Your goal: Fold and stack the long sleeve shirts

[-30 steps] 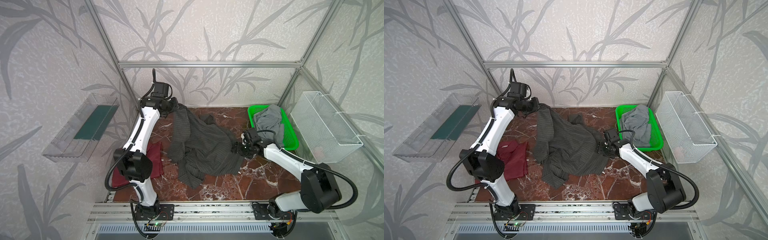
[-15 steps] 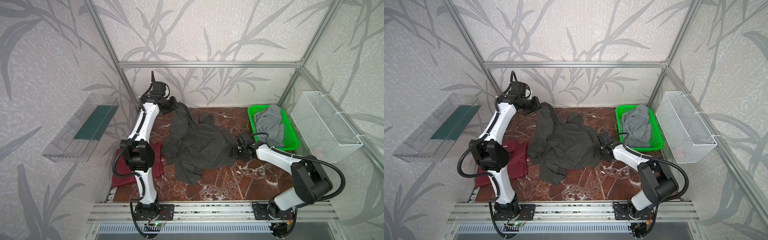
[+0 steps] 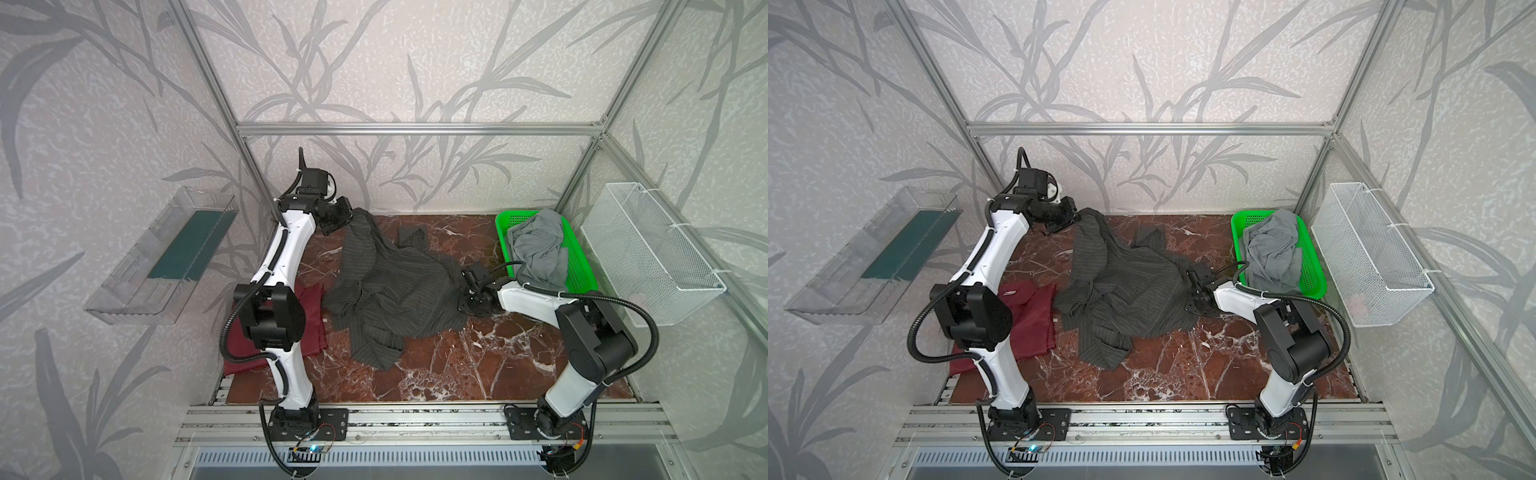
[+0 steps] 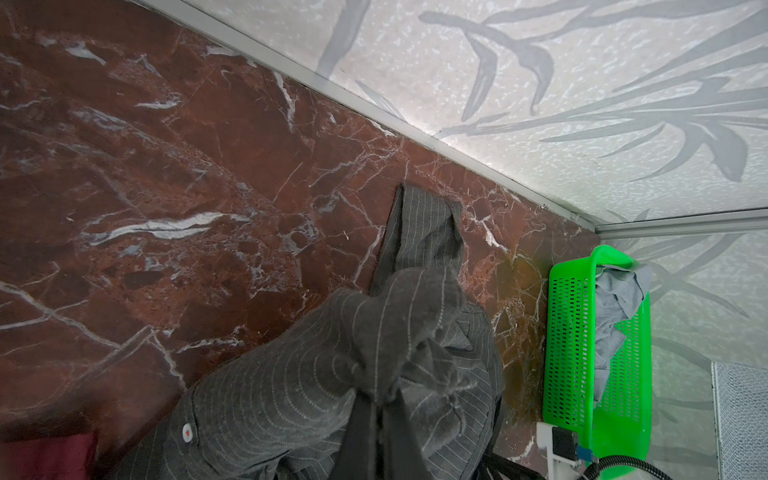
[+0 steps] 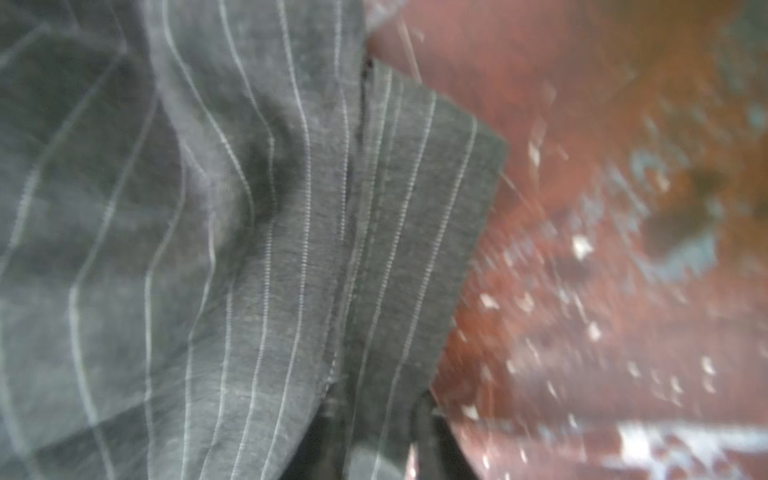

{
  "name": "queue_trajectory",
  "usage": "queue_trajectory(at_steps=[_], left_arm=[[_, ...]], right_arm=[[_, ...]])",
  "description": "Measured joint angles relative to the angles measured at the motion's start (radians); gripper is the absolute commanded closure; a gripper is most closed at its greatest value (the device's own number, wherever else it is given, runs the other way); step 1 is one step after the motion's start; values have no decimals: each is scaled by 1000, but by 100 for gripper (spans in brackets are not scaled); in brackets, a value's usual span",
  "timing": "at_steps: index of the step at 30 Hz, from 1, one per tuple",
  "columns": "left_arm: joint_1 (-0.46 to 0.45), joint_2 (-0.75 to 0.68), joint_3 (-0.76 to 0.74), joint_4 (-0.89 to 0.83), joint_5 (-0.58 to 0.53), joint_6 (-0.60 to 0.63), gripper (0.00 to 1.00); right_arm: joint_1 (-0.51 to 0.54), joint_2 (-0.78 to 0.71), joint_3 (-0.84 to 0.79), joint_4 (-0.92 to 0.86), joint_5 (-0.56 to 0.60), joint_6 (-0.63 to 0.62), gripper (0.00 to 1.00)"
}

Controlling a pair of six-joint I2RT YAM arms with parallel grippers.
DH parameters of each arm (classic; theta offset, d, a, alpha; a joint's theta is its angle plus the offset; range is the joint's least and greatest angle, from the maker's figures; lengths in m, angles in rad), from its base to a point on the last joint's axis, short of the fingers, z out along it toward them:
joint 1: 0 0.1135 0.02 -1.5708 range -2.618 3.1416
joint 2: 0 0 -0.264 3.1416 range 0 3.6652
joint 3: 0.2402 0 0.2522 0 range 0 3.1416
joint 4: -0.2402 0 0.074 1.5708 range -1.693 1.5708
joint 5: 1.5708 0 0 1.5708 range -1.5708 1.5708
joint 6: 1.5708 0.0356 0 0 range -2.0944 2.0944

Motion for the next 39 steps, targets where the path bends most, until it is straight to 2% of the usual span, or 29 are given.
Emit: queue_trajectory(at_steps=[2, 4, 8, 18, 22, 23, 24, 26, 27, 29, 32, 35, 38, 39], left_arm=[[4, -21, -36, 14, 14, -16, 100], [10, -47, -81, 36, 31, -35, 100], [21, -102, -159, 80, 65, -80, 100], [29, -138, -306, 201, 161, -183, 100], [41, -134, -340, 204, 174, -185, 89], [47, -131, -340, 206, 174, -183, 85], [57, -126, -340, 207, 175, -179, 80], [86, -109, -338, 205, 177, -168, 69], [99, -99, -334, 201, 176, -167, 67], [131, -68, -313, 185, 177, -164, 59], [170, -32, -277, 156, 177, -147, 54], [193, -45, -279, 145, 174, -138, 53], [187, -115, -325, 154, 163, -133, 45], [182, -155, -349, 161, 154, -131, 43]], right_arm=[[-15, 14, 10, 10, 0, -6, 98], [-37, 14, 11, 11, 5, -10, 100], [-89, -18, 8, -13, 32, -29, 100], [-287, -251, 66, -121, 130, -172, 100], [-339, -255, 97, -158, 131, -212, 100], [-340, -251, 105, -168, 127, -218, 98], [-340, -246, 115, -178, 123, -222, 91], [-340, -240, 132, -195, 108, -227, 69], [-340, -239, 138, -201, 97, -237, 62], [-340, -240, 151, -218, 72, -247, 53], [-340, -253, 162, -229, 29, -261, 47], [-325, -304, 162, -235, -31, -275, 46], [-253, -339, 181, -234, -115, -287, 47], [-198, -329, 205, -230, -150, -290, 48]])
